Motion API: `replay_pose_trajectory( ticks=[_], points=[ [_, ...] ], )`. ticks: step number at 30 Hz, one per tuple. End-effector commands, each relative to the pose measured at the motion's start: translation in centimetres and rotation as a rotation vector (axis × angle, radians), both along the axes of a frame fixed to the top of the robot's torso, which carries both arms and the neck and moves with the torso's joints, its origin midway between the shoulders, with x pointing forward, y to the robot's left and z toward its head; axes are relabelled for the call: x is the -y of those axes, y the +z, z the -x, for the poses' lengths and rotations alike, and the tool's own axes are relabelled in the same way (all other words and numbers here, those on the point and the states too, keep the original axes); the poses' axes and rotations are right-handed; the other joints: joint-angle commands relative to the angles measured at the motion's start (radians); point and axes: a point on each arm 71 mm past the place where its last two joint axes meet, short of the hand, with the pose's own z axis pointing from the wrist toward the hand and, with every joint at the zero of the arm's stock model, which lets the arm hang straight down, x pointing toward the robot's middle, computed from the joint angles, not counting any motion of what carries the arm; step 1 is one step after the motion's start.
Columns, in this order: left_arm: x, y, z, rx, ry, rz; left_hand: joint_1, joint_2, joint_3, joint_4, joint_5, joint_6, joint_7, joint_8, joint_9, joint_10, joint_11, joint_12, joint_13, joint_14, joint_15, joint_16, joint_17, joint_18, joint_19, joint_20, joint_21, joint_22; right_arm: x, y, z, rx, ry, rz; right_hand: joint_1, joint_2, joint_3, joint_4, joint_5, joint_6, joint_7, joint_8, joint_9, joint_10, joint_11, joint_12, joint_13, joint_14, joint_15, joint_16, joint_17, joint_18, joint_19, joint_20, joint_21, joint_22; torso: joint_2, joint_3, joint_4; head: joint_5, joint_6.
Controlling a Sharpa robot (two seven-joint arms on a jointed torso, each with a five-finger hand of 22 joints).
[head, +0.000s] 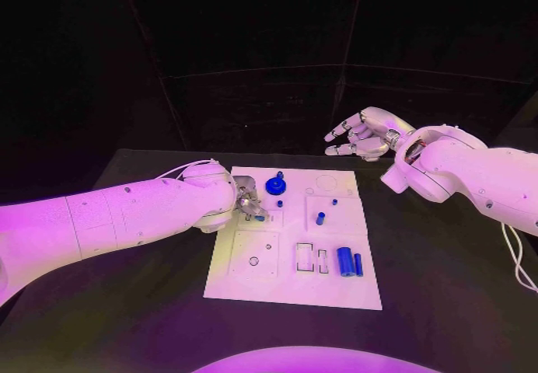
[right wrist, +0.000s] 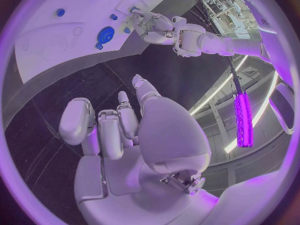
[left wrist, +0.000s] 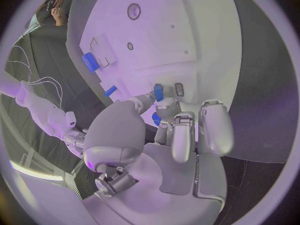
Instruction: Assemble the parts on the task board
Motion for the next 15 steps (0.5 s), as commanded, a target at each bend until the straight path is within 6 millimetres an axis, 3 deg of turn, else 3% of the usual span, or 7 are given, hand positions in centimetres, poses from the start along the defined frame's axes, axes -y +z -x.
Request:
replay_pose_trajectory(
  ticks=[1,15],
  points=[
    [-0.32,-0.39,0.2,-0.018,-0.008,-0.043,0.001,0.006,0.158,-0.154,0.005,0.001,-0.004,0.005,-0.003,0.006,-0.002,-0.002,-0.001,0.104,-0.001,0.003,0.263,-0.018,0.008,-0.002,0.003,0.001,-0.1,0.09,0.0,0.002,0.011,0.002,-0.004,0.0,0.0,0.003,0.005,0.009,0.001,0.005,-0.001,-0.004,0.0,-0.005,-0.001,0.057,-0.006,-0.004,0.042,0.018,-0.007,0.002,-0.004,-0.001,0.0,-0.0004,0.0003,0.001,-0.001],
    [-0.09,-0.47,0.26,-0.032,-0.017,-0.042,0.0,0.004,0.161,-0.156,0.005,0.001,-0.004,0.007,-0.002,0.006,-0.002,-0.002,-0.002,0.104,-0.002,0.003,0.263,-0.018,0.009,-0.002,0.005,0.004,-0.23,0.05,-0.04,0.0,0.015,0.003,-0.003,0.001,0.0,0.003,0.005,0.009,0.0,0.005,-0.001,-0.004,0.0,-0.006,-0.002,0.057,-0.006,-0.004,0.042,0.018,-0.008,0.002,-0.005,-0.002,0.0,0.0005,0.0,0.0,-0.004]
  ],
)
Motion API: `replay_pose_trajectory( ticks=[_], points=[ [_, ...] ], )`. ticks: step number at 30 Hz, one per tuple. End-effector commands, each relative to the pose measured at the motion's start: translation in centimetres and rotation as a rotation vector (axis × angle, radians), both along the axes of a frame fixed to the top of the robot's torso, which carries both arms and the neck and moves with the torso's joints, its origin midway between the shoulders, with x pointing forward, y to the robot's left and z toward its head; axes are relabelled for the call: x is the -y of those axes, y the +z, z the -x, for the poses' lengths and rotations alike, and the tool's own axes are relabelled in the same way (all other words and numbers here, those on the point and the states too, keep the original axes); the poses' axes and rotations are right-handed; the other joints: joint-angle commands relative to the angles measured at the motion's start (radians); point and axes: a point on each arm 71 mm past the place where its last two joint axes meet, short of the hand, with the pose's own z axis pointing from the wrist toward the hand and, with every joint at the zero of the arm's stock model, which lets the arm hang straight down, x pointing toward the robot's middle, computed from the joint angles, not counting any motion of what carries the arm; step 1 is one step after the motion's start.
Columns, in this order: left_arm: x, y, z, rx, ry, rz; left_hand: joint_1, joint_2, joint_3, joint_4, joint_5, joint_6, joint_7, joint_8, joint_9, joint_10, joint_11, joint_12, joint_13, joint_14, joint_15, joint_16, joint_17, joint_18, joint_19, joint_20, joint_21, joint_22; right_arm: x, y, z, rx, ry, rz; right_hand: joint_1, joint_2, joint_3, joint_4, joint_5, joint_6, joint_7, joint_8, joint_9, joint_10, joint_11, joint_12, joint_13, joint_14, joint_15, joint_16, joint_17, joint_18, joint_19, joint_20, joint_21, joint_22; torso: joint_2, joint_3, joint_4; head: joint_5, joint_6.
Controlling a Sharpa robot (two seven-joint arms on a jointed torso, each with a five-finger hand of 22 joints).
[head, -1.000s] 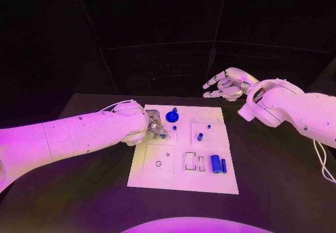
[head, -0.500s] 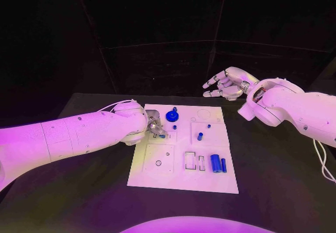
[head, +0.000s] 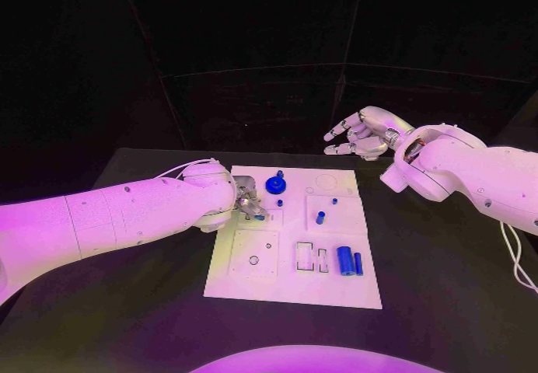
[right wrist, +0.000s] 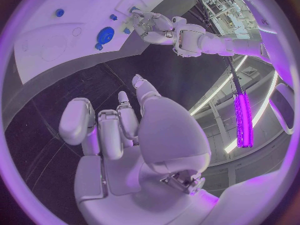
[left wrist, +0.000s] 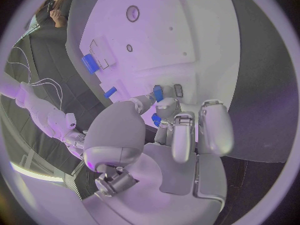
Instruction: Assemble the parts on the task board
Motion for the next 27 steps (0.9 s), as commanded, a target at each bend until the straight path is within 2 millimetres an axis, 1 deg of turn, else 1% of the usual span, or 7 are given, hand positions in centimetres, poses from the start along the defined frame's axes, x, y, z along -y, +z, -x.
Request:
replay_pose_trajectory(
  ticks=[1,5,6,9,12,19,27],
  points=[
    [-0.1,-0.48,0.19,-0.031,-0.008,-0.031,0.001,0.003,0.161,-0.155,0.006,0.003,-0.005,0.007,0.001,0.007,-0.002,-0.002,-0.001,0.104,-0.002,0.003,0.263,-0.019,0.009,-0.002,0.006,0.001,-0.1,0.09,0.0,0.002,0.012,0.001,-0.003,0.001,0.0,0.003,0.005,0.009,0.0,0.005,-0.001,-0.004,0.0,-0.006,-0.001,0.057,-0.006,-0.004,0.041,0.018,-0.008,0.002,-0.005,-0.001,0.0,0.0003,-0.0003,0.0,-0.001],
    [0.07,-0.54,0.14,-0.04,-0.006,-0.028,-0.022,-0.001,0.161,-0.144,0.004,0.007,-0.007,0.013,0.005,0.01,-0.002,-0.001,-0.003,0.104,-0.001,0.003,0.263,-0.019,0.009,-0.002,0.006,0.003,-0.12,0.09,0.0,0.002,0.012,0.001,-0.003,0.001,0.0,0.003,0.005,0.009,0.0,0.005,-0.001,-0.004,0.0,-0.006,-0.001,0.057,-0.006,-0.004,0.041,0.018,-0.008,0.002,-0.005,-0.001,0.0,0.0009,-0.0004,-0.001,-0.003],
    [0.16,-0.57,0.11,-0.043,-0.006,-0.028,-0.041,-0.009,0.147,-0.134,0.003,0.013,-0.009,0.018,0.008,0.016,-0.003,0.006,0.005,0.104,-0.002,0.003,0.263,-0.019,0.009,-0.002,0.006,0.004,-0.13,0.09,0.0,0.001,0.013,0.001,-0.003,0.001,0.0,0.003,0.005,0.009,0.0,0.005,-0.001,-0.004,0.0,-0.006,-0.001,0.057,-0.006,-0.004,0.041,0.018,-0.008,0.002,-0.005,-0.001,0.0,0.0011,-0.0009,0.0,-0.003],
    [0.36,-0.61,0.04,-0.047,-0.007,-0.028,-0.082,-0.016,0.112,-0.103,0.002,0.021,-0.012,0.022,0.011,0.019,-0.005,0.011,0.009,0.104,-0.003,0.003,0.263,-0.019,0.01,-0.003,0.007,0.006,-0.17,0.09,0.0,0.001,0.013,0.001,-0.003,0.001,0.0,0.003,0.005,0.009,0.0,0.005,-0.001,-0.004,0.0,-0.006,-0.001,0.057,-0.006,-0.004,0.041,0.018,-0.008,0.002,-0.005,-0.001,0.0,0.0009,-0.0009,-0.001,-0.003],
    [0.55,-0.65,-0.08,-0.049,-0.007,-0.03,-0.108,-0.021,0.074,-0.083,0.001,0.026,-0.014,0.023,0.013,0.02,-0.008,0.015,0.012,0.104,-0.005,0.003,0.263,-0.019,0.01,-0.004,0.007,0.008,-0.2,0.09,-0.01,0.001,0.014,0.001,-0.003,0.001,0.0,0.003,0.005,0.009,0.0,0.005,-0.001,-0.004,0.0,-0.006,-0.001,0.057,-0.006,-0.004,0.041,0.018,-0.008,0.002,-0.005,-0.001,0.0,0.0013,-0.0009,-0.001,-0.004],
    [0.79,-0.75,-0.33,-0.058,-0.003,-0.031,-0.171,-0.021,-0.041,-0.021,0.0,0.043,-0.016,0.025,0.014,0.023,-0.009,0.026,0.02,0.104,-0.006,0.003,0.263,-0.021,0.013,-0.007,0.013,0.019,-0.27,0.07,-0.02,0.0,0.016,0.002,-0.003,0.001,0.0,0.003,0.005,0.009,0.0,0.005,-0.001,-0.004,0.0,-0.006,-0.001,0.057,-0.006,-0.004,0.041,0.018,-0.008,0.002,-0.005,-0.001,0.001,0.0011,-0.0014,-0.002,-0.004],
    [0.9,-0.81,-0.46,-0.065,-0.002,-0.034,-0.17,-0.008,-0.131,0.0,0.0,0.051,-0.02,0.022,0.014,0.026,-0.012,0.035,0.029,0.104,-0.009,0.003,0.263,-0.022,0.015,-0.009,0.017,0.028,-0.3,0.04,-0.03,-0.003,0.017,0.003,-0.002,0.001,0.001,0.003,0.004,0.009,0.0,0.005,-0.001,-0.006,0.0,-0.008,-0.003,0.056,-0.007,-0.006,0.038,0.019,-0.009,0.002,-0.006,-0.004,0.001,0.0006,-0.0001,-0.004,-0.005]
  ],
)
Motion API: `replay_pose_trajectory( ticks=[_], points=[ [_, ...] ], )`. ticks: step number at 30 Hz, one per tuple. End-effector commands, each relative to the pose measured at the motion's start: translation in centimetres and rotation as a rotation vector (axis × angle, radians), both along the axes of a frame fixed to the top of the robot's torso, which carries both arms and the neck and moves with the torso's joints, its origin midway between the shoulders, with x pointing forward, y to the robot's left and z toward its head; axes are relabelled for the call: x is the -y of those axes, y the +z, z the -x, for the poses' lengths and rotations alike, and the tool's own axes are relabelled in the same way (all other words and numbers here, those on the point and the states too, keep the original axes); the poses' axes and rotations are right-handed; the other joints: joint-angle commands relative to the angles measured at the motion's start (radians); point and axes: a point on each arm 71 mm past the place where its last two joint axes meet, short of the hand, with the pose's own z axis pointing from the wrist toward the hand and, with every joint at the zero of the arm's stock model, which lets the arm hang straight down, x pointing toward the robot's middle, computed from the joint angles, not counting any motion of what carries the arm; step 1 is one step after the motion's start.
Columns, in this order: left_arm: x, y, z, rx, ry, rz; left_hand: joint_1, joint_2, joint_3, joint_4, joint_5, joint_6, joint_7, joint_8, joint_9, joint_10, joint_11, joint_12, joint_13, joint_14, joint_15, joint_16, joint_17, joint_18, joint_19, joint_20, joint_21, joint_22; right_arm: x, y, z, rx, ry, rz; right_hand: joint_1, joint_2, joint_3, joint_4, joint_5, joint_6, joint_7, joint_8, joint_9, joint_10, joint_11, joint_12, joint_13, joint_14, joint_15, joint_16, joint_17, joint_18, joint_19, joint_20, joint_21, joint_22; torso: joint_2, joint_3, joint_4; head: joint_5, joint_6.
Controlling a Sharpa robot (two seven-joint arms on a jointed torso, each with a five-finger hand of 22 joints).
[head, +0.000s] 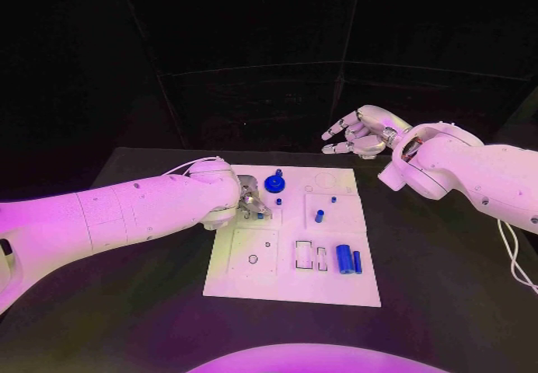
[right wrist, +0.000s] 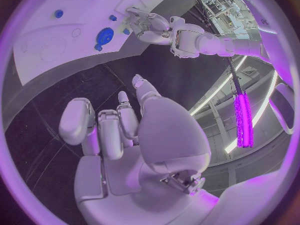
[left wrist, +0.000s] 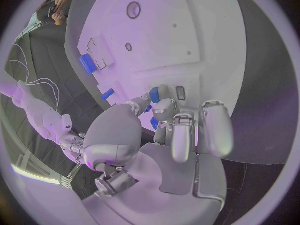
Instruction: Assemble the parts on the task board
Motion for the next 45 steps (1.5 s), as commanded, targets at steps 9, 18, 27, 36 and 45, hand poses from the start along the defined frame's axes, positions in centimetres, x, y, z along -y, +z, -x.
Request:
replay_pose_trajectory(
  ticks=[9,18,27,36,45],
  points=[
    [-0.1,-0.3,0.0,-0.023,0.003,-0.011,-0.006,0.004,-0.094,0.027,0.002,0.015,-0.002,-0.009,0.001,0.006,0.002,0.011,0.004,0.104,-0.01,0.003,0.263,-0.014,0.013,-0.007,0.007,0.008,-0.2,0.1,0.0,0.001,0.012,0.001,-0.003,0.001,0.0,0.003,0.004,0.008,0.0,0.005,-0.001,-0.007,0.0,-0.005,-0.004,0.056,-0.007,-0.007,0.036,0.02,-0.008,0.0,-0.008,-0.007,-0.001,-0.0007,0.0015,-0.001,-0.001],
    [-0.6,0.3,0.1,0.008,0.018,0.019,-0.022,-0.012,-0.244,0.091,-0.005,0.019,-0.007,-0.012,0.002,0.007,-0.001,0.014,0.006,0.104,-0.014,0.003,0.263,-0.014,0.014,-0.01,0.009,0.014,-0.1,0.1,-0.1,0.001,0.01,0.001,-0.004,0.0,0.0,0.004,0.004,0.008,0.0,0.004,-0.002,-0.008,0.0,-0.006,-0.006,0.055,-0.007,-0.009,0.034,0.02,-0.01,0.0,-0.01,-0.011,-0.001,-0.0025,0.0025,-0.004,0.002],
    [-0.9,4.4,-1.1,0.085,0.05,0.095,-0.019,-0.015,-0.344,0.16,-0.007,0.005,-0.004,-0.013,0.006,-0.007,0.001,0.001,-0.013,0.104,-0.013,0.003,0.263,-0.011,0.009,-0.011,-0.006,-0.002,0.1,0.0,-0.3,0.003,0.005,0.002,-0.012,-0.002,-0.006,0.009,-0.008,0.005,0.0,0.003,-0.002,-0.012,0.001,-0.009,-0.01,0.054,-0.007,-0.013,0.029,0.021,-0.013,0.0,-0.016,-0.018,-0.001,-0.0018,0.0024,-0.003,0.006],
    [-2.2,6.8,-2.1,0.093,0.057,0.073,0.013,-0.009,-0.385,0.171,-0.009,-0.011,0.0,-0.02,0.005,-0.019,0.003,-0.011,-0.029,0.104,-0.011,0.003,0.263,-0.008,0.004,-0.011,-0.019,-0.016,0.2,0.0,-0.4,0.002,0.001,0.003,-0.013,-0.002,-0.007,0.01,-0.011,0.005,0.0,0.003,-0.002,-0.012,0.001,-0.009,-0.01,0.054,-0.007,-0.013,0.029,0.022,-0.013,0.0,-0.016,-0.019,0.0,-0.0011,0.0017,-0.002,0.006],
    [-4.5,7.4,-5.1,0.07,0.122,0.032,0.099,0.02,-0.432,0.164,-0.009,-0.072,0.03,-0.088,-0.04,-0.04,0.028,-0.028,-0.053,0.104,0.008,0.003,0.263,-0.006,-0.002,0.003,-0.034,-0.031,0.2,-0.1,-0.4,0.001,0.001,0.004,-0.014,-0.003,-0.008,0.011,-0.013,0.005,0.0,0.003,-0.002,-0.012,0.001,-0.009,-0.01,0.054,-0.007,-0.014,0.027,0.022,-0.013,0.0,-0.017,-0.019,-0.001,-0.0007,0.002,0.004,0.011]
  ],
)
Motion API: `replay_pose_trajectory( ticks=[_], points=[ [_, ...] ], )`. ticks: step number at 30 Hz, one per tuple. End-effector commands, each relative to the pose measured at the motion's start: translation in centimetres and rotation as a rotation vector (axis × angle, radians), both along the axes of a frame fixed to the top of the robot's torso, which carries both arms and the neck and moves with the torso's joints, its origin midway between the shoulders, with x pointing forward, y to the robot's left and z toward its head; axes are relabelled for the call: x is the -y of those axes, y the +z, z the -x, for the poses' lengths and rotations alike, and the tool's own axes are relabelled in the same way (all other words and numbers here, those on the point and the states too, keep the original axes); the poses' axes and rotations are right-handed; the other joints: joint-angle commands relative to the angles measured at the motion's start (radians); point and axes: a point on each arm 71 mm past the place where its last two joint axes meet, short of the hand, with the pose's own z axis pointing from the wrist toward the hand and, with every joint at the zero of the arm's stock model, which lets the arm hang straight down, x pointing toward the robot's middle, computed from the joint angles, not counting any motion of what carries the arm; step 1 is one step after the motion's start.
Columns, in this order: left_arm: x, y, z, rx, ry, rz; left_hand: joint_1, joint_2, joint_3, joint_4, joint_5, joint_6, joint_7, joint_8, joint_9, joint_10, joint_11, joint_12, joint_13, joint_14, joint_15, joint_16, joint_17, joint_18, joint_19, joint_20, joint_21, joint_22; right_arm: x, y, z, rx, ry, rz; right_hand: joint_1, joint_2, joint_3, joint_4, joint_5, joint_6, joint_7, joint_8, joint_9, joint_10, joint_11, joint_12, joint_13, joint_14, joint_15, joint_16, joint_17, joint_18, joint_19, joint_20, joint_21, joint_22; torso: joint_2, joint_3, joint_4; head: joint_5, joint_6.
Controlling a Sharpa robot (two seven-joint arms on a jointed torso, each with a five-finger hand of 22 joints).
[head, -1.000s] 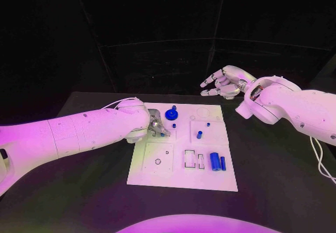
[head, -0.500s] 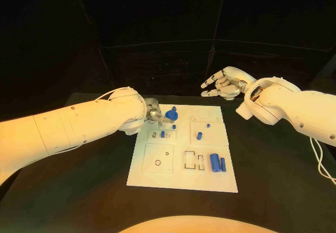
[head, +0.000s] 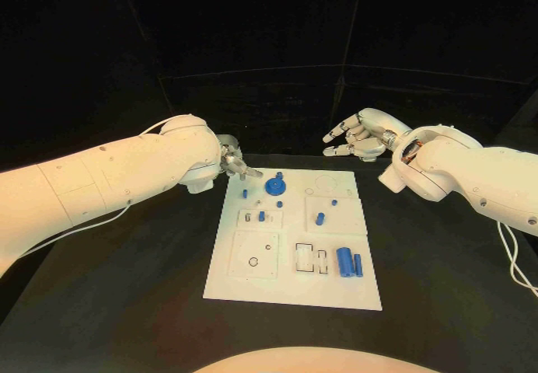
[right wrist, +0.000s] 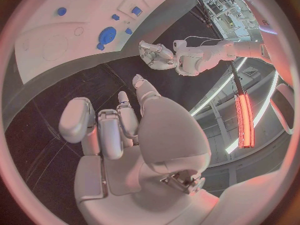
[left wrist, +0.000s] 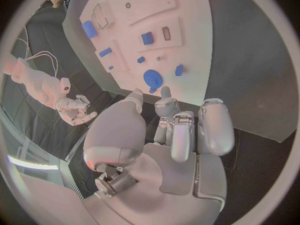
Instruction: Assemble the parts on the task board
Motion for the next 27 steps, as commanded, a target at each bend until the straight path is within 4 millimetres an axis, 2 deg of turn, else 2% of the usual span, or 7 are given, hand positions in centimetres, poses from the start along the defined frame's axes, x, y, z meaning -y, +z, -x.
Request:
replay_pose_trajectory(
  ticks=[1,6,13,27],
  points=[
    [-0.4,-0.3,-0.7,-0.049,-0.007,-0.022,0.024,0.005,-0.015,0.001,-0.003,-0.014,0.006,-0.021,-0.018,-0.005,0.009,-0.005,-0.004,0.106,0.012,0.003,0.263,-0.007,0.002,0.009,-0.007,-0.001,-0.1,0.1,0.0,0.003,0.012,-0.001,-0.01,0.002,-0.002,0.005,-0.002,0.005,0.0,0.003,-0.001,-0.004,0.001,-0.002,-0.001,0.054,-0.007,-0.004,0.028,0.006,-0.007,0.002,-0.007,-0.001,0.0,0.0004,-0.0012,0.005,0.001],
    [-1.2,-0.8,-1.9,-0.076,0.01,-0.046,0.046,0.014,-0.03,-0.001,-0.003,-0.015,0.013,-0.039,-0.037,-0.007,0.014,-0.005,-0.007,0.106,0.017,0.003,0.263,-0.007,0.001,0.015,-0.007,0.0,-0.2,0.1,0.0,0.003,0.013,-0.001,-0.01,0.002,-0.002,0.005,-0.002,0.005,0.0,0.003,-0.001,-0.004,0.001,-0.002,-0.001,0.054,-0.007,-0.004,0.028,0.006,-0.007,0.002,-0.007,-0.001,0.001,-0.0009,-0.0028,0.006,0.003],
    [-1.7,-2.2,-2.9,-0.129,0.013,-0.09,0.057,0.022,-0.041,0.0,-0.003,-0.01,0.015,-0.048,-0.049,-0.009,0.017,-0.005,-0.008,0.106,0.019,0.003,0.263,-0.007,0.002,0.018,-0.006,0.003,-0.4,0.1,0.0,0.003,0.016,-0.002,-0.009,0.003,-0.002,0.005,-0.001,0.004,0.0,0.003,-0.001,-0.003,0.0,-0.002,0.0,0.054,-0.007,-0.004,0.028,0.006,-0.007,0.002,-0.007,-0.002,0.001,-0.0008,-0.0029,0.009,0.003],
    [-0.7,-3.7,-3.6,-0.16,-0.018,-0.087,0.069,0.034,-0.047,-0.001,-0.003,-0.003,0.015,-0.053,-0.059,-0.009,0.017,-0.003,-0.006,0.106,0.02,0.003,0.263,-0.008,0.003,0.02,-0.004,0.006,-0.8,0.1,0.0,0.005,0.024,-0.005,-0.006,0.004,-0.001,0.004,0.002,0.004,0.0,0.003,-0.001,-0.005,0.0,-0.003,-0.003,0.054,-0.007,-0.005,0.027,0.006,-0.008,0.002,-0.009,-0.004,0.001,-0.0005,-0.0018,0.01,0.001]
  ],
)
